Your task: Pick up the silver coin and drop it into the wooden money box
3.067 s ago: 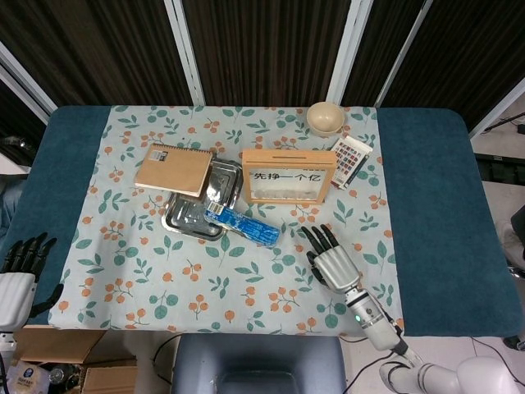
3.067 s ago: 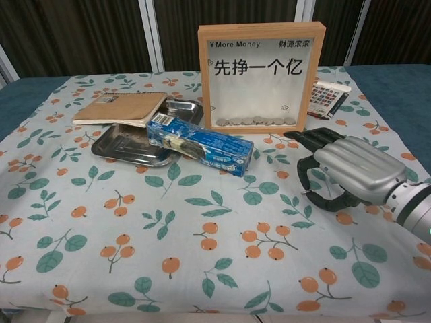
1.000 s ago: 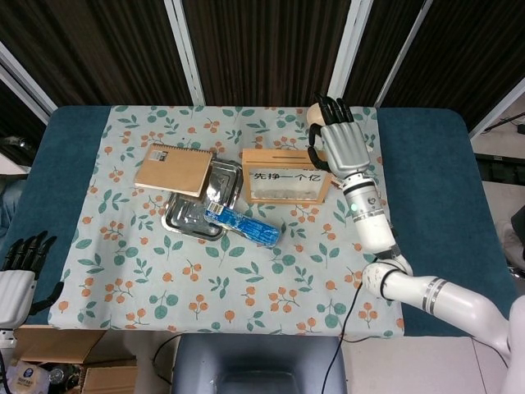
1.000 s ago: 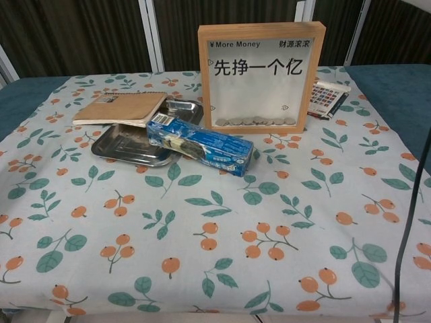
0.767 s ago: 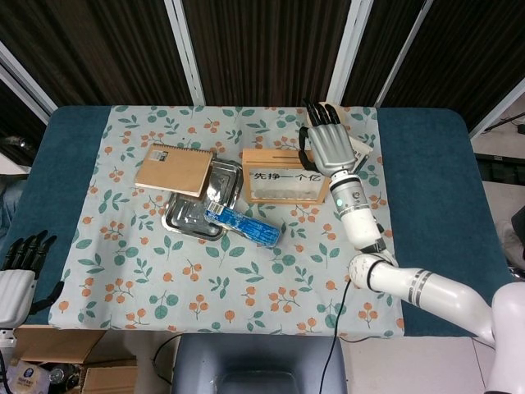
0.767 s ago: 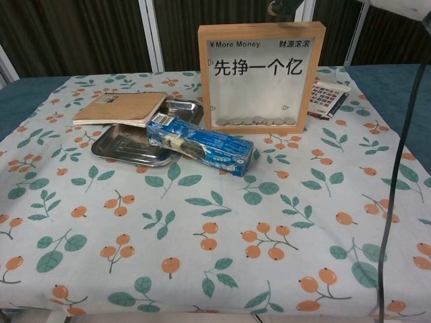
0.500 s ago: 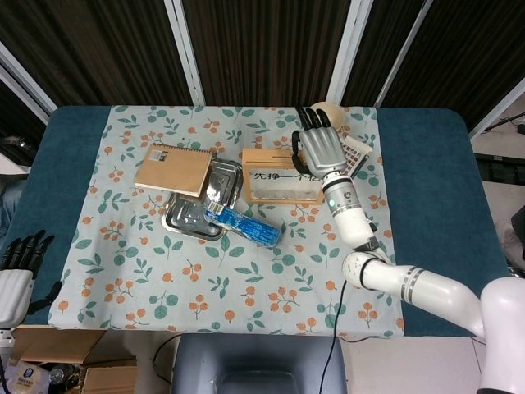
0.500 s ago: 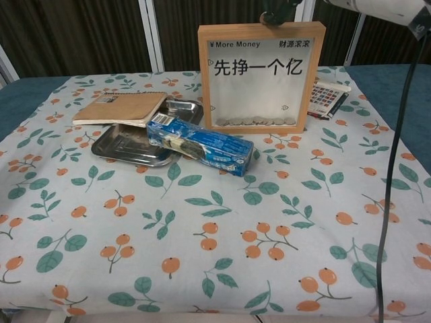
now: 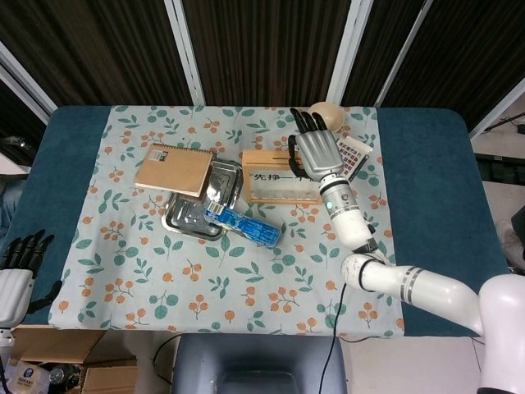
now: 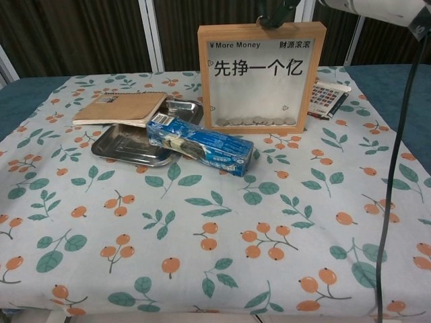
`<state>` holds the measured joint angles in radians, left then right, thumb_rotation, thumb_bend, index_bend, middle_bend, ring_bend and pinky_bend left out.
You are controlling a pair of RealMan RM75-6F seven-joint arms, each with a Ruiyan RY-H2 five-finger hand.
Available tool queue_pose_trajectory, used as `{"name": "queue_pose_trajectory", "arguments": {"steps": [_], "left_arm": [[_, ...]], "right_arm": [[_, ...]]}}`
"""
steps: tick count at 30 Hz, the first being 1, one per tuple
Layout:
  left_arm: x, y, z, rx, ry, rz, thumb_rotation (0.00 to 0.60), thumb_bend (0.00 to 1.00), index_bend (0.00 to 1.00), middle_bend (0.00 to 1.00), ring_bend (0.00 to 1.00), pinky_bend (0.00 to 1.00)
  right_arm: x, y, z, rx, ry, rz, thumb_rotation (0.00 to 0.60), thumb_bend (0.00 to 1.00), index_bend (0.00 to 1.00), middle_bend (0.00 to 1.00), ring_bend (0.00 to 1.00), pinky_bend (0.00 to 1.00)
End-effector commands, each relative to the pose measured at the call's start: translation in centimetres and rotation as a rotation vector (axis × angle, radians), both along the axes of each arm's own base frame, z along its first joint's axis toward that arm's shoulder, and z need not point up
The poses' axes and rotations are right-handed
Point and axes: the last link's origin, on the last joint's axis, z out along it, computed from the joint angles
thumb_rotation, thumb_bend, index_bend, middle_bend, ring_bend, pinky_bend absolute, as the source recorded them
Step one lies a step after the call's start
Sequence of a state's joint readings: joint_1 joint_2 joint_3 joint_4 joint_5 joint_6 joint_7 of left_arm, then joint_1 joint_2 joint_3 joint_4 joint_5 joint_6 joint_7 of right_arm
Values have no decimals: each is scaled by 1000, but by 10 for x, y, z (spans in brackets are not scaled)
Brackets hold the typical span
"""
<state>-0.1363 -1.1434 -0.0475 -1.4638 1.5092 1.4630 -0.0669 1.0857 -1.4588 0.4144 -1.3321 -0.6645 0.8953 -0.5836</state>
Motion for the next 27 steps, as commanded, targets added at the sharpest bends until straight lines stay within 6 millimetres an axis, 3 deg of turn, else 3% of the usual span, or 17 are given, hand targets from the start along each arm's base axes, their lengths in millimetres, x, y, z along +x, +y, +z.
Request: {"name": "queue_pose_trajectory", "arguments": {"steps": [1, 5, 6, 12, 16, 17, 20, 23, 27], "left_arm": [[-1, 0, 0, 1, -1, 2, 600, 329, 0, 0, 0, 0], [-1, -1, 1, 4, -4, 3, 600, 331, 0, 0, 0, 0], [-1, -1, 1, 4, -4, 3, 600, 330, 0, 0, 0, 0], [-1, -2, 3, 10, -7, 0, 600, 330, 0, 0, 0, 0], [0, -2, 4, 12, -6, -5, 600, 329, 0, 0, 0, 0], [0, -3, 4, 12, -6, -6, 600, 329, 0, 0, 0, 0], [2, -4, 6, 16, -4, -12, 600, 329, 0, 0, 0, 0], [4, -5, 7, 21, 1, -15, 600, 329, 0, 0, 0, 0], [7, -7, 9, 29, 4, -20, 600, 329, 0, 0, 0, 0]], "right_arm": [[0, 0, -1, 3, 0, -3, 600, 591, 673, 53, 0, 0], [-1, 1, 2, -4, -4, 0, 600, 590, 82, 13, 0, 0], [-2, 1, 3, -11, -11, 4, 600, 583, 9, 2, 0, 0], [-16, 15, 28, -85, -49, 49, 600, 517, 0, 0, 0, 0], [-54, 50, 55, -143, -38, 68, 600, 513, 0, 0, 0, 0], [-67, 61, 62, -162, -28, 64, 600, 511, 0, 0, 0, 0], [-139, 121, 83, -215, 8, -17, 600, 487, 0, 0, 0, 0], [-199, 172, 91, -231, 26, -127, 600, 462, 0, 0, 0, 0], [-257, 224, 90, -263, 36, -236, 600, 442, 0, 0, 0, 0]]}}
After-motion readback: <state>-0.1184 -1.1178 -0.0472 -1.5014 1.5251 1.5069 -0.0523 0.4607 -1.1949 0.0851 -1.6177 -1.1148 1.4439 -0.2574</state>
